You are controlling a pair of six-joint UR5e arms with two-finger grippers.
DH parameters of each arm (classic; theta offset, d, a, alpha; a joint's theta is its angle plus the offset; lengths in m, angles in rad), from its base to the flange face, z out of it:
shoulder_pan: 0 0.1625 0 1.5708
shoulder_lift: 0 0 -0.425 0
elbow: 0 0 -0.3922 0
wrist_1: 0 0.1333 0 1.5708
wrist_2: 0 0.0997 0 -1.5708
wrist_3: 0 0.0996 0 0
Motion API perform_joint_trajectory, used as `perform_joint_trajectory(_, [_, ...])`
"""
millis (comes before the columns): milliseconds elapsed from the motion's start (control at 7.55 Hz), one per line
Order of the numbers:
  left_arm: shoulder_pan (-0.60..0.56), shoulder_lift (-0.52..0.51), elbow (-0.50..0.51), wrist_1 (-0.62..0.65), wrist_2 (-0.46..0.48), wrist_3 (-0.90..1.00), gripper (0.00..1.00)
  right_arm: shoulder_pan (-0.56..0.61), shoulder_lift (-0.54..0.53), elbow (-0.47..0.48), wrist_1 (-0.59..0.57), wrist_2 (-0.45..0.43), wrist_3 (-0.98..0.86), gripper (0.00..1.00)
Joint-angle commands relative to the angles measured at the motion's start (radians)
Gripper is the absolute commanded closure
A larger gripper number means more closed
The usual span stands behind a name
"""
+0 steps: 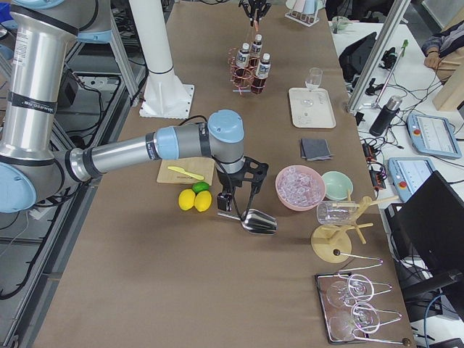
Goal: Take tea from basket to plate
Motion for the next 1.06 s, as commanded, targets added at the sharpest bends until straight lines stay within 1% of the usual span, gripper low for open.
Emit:
perform_joint_trajectory(0, [0.047, -0.020, 0.071, -0.094, -0.002, -0.035, 1.00, -0.051, -0.001, 0.048, 0.000, 0.000, 0.078, 0.00])
perform_joint_trajectory(265, [0.090, -0.026, 0.105, -0.147, -0.002, -0.052, 1.00, -0.066, 0.004, 0.051, 0.000, 0.000, 0.078, 0.00])
perform_joint_trajectory(397, [0.096, -0.046, 0.140, -0.175, -0.002, -0.058, 1.00, -0.082, 0.024, 0.051, 0.000, 0.000, 0.090, 0.00])
perform_joint_trajectory(530, [0.096, -0.093, 0.186, -0.177, 0.000, -0.058, 1.00, -0.092, 0.054, 0.053, -0.003, 0.009, 0.180, 0.00])
perform_joint_trajectory(662, [0.103, -0.109, 0.202, -0.177, -0.002, -0.058, 1.00, -0.093, 0.085, 0.059, -0.044, 0.055, 0.301, 0.00])
perform_joint_trajectory(795, [0.109, -0.113, 0.205, -0.178, -0.002, -0.058, 1.00, -0.093, 0.108, 0.068, -0.072, 0.072, 0.343, 0.00])
perform_joint_trajectory(927, [0.112, -0.121, 0.208, -0.178, -0.002, -0.058, 1.00, -0.140, 0.127, 0.100, -0.107, 0.057, 0.348, 0.00])
